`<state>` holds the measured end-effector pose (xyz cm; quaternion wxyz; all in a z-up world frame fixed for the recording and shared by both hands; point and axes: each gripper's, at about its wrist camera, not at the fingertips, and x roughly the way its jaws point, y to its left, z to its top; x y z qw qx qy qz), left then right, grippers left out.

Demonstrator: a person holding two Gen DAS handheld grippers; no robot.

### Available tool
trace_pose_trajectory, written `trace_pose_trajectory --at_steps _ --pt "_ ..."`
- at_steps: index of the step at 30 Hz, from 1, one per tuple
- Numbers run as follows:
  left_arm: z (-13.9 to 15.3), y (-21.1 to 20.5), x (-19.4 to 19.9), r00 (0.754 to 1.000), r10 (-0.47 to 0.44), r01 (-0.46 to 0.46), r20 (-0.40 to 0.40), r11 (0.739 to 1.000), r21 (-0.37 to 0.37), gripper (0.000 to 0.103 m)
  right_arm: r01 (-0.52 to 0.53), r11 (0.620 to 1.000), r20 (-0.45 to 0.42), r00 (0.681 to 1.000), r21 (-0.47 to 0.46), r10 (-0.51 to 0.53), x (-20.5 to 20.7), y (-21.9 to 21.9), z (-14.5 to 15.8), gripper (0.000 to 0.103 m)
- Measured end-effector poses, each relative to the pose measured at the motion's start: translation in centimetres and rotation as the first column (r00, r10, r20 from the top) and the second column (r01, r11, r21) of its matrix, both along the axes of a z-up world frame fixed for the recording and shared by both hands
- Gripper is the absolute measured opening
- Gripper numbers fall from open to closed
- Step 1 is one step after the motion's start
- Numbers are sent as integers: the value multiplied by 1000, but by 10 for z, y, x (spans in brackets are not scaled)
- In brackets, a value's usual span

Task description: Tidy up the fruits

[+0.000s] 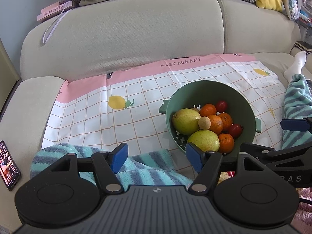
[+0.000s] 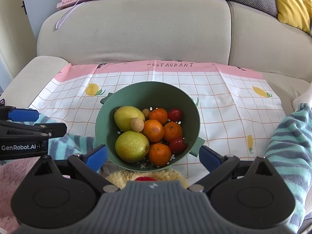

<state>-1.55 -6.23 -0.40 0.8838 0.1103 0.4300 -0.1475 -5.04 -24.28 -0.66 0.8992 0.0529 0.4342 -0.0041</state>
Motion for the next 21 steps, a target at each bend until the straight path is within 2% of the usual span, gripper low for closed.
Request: trace_pose_trajectory --at_steps 21 --pt "1 0 -1 1000 -3 3 6 1000 3 80 -12 1000 7 1000 -1 12 -1 3 2 97"
